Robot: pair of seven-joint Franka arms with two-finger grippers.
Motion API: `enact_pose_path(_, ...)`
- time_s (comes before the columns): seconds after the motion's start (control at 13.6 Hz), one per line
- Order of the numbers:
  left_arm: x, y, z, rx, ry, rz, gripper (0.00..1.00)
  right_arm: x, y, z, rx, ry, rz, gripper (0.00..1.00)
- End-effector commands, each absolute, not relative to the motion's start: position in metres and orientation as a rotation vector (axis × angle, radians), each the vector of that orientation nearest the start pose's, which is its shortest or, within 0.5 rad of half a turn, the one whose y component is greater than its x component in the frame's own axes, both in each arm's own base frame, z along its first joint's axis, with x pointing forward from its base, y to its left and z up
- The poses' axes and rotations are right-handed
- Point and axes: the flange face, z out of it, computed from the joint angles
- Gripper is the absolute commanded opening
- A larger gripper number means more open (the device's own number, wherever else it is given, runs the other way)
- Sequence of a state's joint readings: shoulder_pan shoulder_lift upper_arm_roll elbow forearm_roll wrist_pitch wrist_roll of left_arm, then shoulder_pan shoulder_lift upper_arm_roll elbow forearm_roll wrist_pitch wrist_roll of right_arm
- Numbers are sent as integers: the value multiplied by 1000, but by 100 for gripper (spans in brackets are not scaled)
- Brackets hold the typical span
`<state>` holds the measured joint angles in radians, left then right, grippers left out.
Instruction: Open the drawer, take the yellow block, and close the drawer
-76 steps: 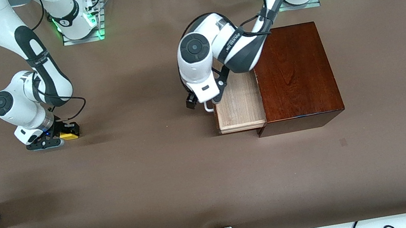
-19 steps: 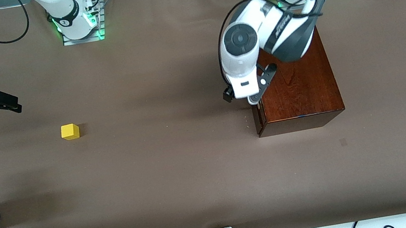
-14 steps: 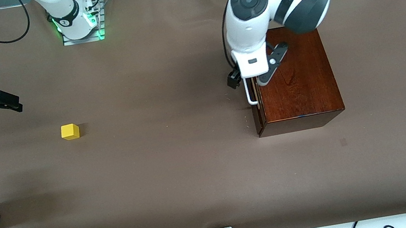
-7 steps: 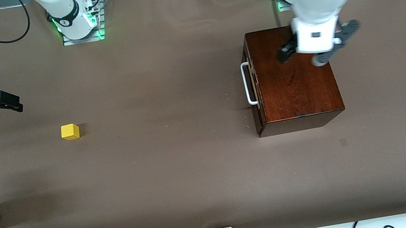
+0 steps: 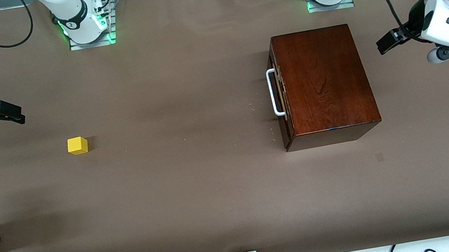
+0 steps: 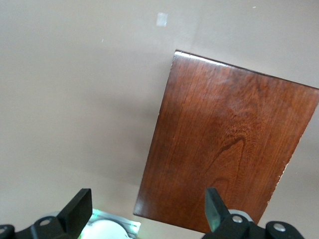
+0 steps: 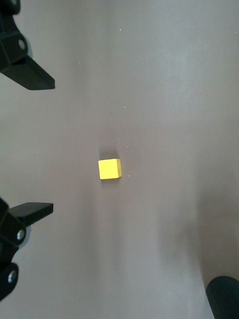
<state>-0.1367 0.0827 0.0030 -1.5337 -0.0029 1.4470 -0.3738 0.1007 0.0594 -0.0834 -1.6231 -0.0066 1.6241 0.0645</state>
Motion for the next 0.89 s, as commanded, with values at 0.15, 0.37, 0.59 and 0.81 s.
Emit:
enact_pose_path(0.15,573,-88,596,-3056,-156,16,100,571,7,576,-3161,103,88,100)
enact_pose_path(0.37,578,-85,595,-3066,-116,-20,100,572,6,576,-3160,105,86,100)
enact_pose_path(0.59,578,-83,596,-3067,-135,-22,100,572,7,577,-3160,103,83,100)
enact_pose_path(0.81,579,-83,596,-3073,-145,-25,100,572,6,577,-3160,107,81,100)
